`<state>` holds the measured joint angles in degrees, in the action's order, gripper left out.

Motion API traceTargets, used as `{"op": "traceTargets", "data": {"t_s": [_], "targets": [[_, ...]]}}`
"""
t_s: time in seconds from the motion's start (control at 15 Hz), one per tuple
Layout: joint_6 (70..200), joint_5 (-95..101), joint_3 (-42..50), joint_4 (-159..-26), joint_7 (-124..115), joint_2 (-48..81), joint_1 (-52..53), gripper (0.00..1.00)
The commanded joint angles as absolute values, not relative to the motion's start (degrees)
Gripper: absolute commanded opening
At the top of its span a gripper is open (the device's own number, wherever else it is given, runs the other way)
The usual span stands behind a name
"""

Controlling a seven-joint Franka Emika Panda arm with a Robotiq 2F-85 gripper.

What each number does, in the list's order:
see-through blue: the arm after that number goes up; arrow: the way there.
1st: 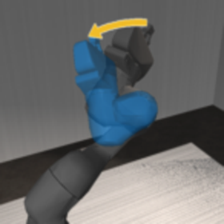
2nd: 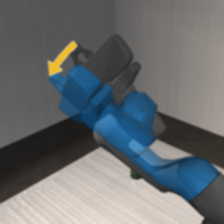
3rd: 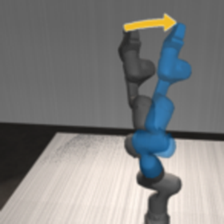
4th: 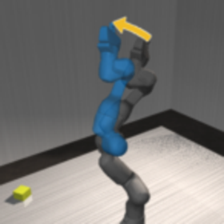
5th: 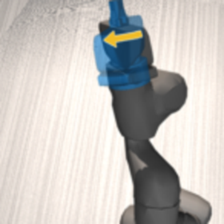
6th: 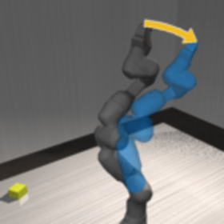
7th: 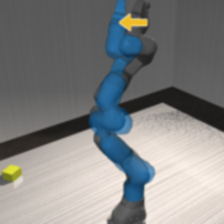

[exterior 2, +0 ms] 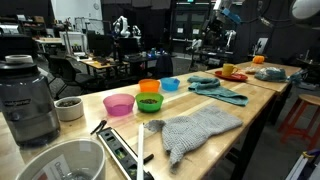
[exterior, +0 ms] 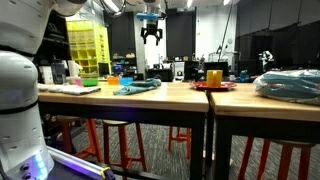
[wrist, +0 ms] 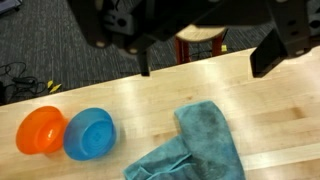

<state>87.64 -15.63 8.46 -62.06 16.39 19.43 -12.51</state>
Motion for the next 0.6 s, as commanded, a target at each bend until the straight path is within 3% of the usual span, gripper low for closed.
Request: {"op": "traceTargets", "data": {"t_s": [0.0,0.53], "targets": [[91.2,-14.7,7.5,-73.9,11.6,11.1,-8.6,1.0],[101.8,-2.7,4.0,-97.2,-0.2,0.3,-1.0,1.0]]}}
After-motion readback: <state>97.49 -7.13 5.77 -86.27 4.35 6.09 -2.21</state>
